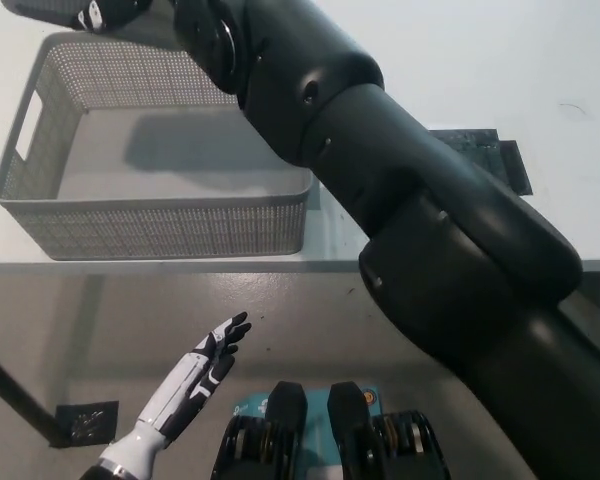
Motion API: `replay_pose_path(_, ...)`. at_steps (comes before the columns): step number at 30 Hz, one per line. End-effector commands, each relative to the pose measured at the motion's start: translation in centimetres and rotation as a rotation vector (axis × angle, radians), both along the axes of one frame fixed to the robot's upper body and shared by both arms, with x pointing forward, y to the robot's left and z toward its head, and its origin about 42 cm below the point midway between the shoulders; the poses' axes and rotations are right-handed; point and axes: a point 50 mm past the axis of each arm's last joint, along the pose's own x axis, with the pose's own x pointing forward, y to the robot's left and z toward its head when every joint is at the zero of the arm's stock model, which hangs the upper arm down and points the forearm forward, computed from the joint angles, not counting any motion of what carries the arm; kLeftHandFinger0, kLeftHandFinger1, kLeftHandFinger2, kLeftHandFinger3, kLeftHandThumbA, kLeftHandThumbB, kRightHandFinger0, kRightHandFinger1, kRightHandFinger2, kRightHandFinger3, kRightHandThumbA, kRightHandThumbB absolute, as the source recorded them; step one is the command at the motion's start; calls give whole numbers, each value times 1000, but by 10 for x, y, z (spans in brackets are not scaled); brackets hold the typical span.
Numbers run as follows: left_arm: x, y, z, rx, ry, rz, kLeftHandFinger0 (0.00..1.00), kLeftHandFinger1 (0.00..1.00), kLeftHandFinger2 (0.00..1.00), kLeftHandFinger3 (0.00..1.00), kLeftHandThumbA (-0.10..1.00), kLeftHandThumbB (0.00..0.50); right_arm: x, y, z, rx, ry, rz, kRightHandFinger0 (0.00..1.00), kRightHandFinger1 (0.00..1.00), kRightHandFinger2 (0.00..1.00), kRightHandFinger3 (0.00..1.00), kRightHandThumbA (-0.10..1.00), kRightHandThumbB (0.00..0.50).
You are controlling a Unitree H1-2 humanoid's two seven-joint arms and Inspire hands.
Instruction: Use the right hand to pick up a small rectangular container and put it into a bigger container on the left side
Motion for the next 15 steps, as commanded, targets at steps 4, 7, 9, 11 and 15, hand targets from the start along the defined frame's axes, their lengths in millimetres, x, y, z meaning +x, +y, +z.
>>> replay_pose_path(4,15,-1,22,16,-85,-54,1000,1000,1000,1000,1000,251,-4,2,34,-85,138,-2,1000,1000,1000,1000,803,488)
replay_pose_path(7,15,-2,23,21,-84,-52,1000,1000,1000,1000,1000,248,-4,3,34,-85,163,6,1000,1000,1000,1000,843,500)
replay_pose_path(9,16,-2,23,18,-76,-52,1000,1000,1000,1000,1000,256,-4,2,35,-85,189,9,1000,1000,1000,1000,847,500)
replay_pose_path(11,16,-2,23,21,-79,-53,1000,1000,1000,1000,1000,255,-3,1,36,-87,197,8,1000,1000,1000,1000,864,500)
replay_pose_path(15,16,-1,24,20,-81,-57,1000,1000,1000,1000,1000,259,-1,-5,42,-86,222,10,1000,1000,1000,1000,890,500)
